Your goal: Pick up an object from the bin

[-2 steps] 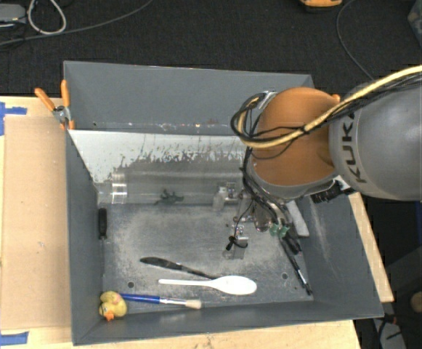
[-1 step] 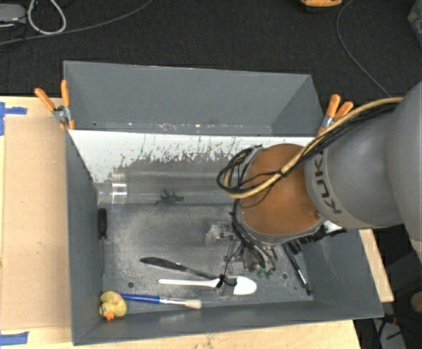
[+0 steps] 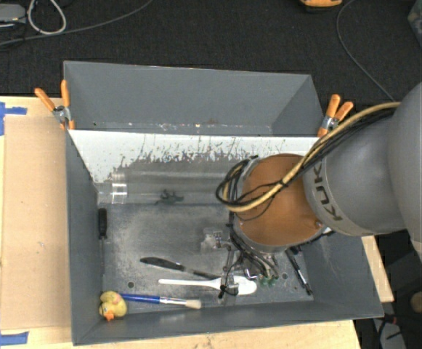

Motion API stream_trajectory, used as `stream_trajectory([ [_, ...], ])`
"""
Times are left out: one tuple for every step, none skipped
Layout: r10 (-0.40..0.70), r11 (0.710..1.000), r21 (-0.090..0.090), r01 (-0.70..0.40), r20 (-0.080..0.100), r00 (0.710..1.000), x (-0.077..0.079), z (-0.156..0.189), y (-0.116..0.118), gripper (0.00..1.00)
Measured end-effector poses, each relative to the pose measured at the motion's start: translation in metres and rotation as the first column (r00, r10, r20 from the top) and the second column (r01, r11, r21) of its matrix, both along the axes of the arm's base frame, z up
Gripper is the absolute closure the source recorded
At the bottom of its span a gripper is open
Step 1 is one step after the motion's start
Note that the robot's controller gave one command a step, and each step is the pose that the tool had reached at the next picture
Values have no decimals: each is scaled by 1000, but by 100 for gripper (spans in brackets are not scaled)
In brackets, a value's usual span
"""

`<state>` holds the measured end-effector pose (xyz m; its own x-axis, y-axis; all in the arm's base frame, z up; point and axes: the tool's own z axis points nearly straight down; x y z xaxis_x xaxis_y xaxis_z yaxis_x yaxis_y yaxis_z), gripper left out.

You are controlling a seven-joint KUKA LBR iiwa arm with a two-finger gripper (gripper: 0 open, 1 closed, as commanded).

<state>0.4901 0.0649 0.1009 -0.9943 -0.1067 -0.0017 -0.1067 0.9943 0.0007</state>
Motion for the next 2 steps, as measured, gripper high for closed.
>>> stream_trajectory([
  [25, 1000, -1, -25, -13, 1000, -18, -2, -1, 0],
  [78, 997, 0, -78, 0, 997, -1, -32, -22, 0],
])
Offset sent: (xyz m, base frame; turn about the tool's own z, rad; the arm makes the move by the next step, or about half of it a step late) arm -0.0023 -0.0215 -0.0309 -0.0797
